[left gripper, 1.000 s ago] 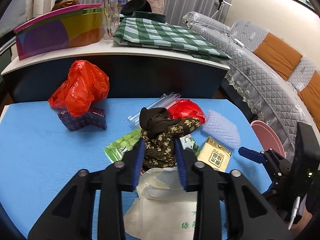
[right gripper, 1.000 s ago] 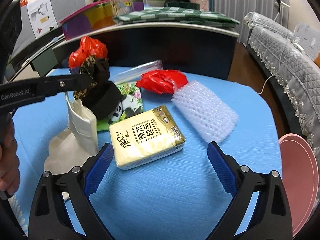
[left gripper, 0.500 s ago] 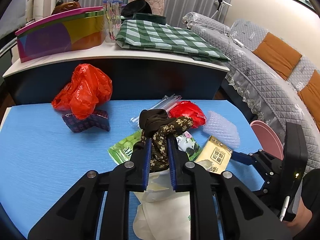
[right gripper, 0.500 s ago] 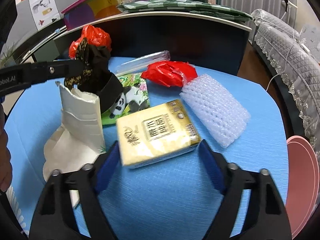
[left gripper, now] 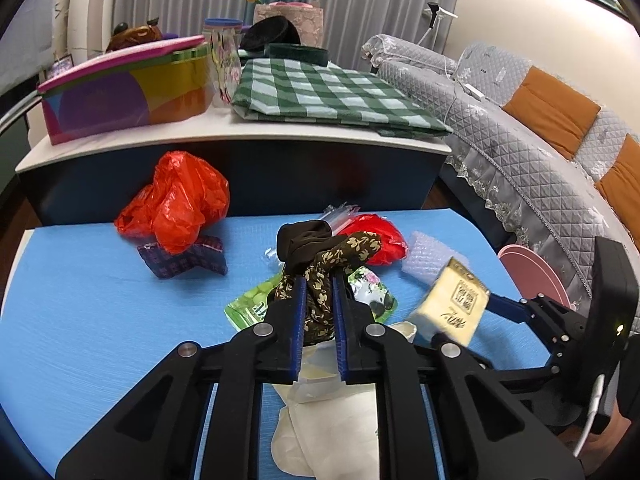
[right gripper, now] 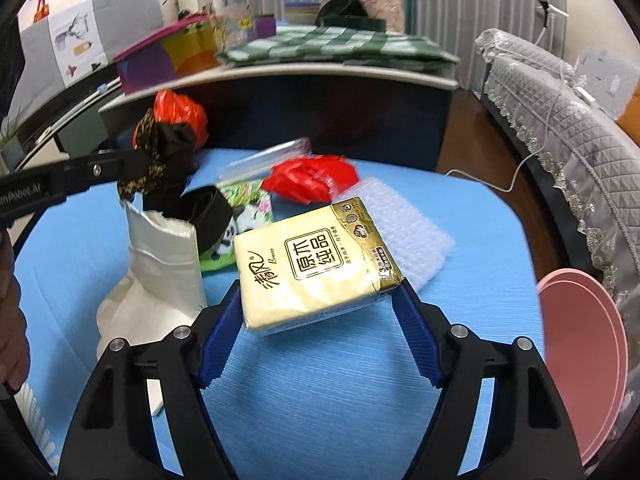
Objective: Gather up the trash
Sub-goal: 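Grasp the brown patterned cloth with the left tool while the right tool grasps the tissue pack, then carry the cloth and tissue pack to the pink bin and release both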
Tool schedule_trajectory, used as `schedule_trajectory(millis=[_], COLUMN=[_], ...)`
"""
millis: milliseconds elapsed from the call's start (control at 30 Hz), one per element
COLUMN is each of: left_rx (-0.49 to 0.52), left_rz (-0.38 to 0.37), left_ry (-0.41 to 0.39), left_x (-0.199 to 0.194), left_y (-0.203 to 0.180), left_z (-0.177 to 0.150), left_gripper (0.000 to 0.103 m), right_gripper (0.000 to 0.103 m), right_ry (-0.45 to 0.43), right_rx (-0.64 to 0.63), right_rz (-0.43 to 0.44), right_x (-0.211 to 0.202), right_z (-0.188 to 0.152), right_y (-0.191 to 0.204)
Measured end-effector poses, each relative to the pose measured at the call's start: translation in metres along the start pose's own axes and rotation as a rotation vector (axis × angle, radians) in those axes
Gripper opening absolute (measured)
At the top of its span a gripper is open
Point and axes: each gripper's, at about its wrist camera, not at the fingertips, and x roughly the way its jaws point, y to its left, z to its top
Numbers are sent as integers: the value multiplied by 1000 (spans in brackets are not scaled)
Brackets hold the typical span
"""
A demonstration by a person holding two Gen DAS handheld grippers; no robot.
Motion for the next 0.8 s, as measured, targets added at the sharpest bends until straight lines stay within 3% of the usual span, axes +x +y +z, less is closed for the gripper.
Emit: schedule_trajectory(millis=[800], left_rx=[84], left_rz=[-36], left_ry=[-172], left_x=[-68], left_y=[-56], left_z=[-19], left_gripper=[13], right_gripper=[73], right_ry=[-202], right_rx=[132], right_rz=[-121], right_x=[-121], right_z=[-6], right_y=[-52])
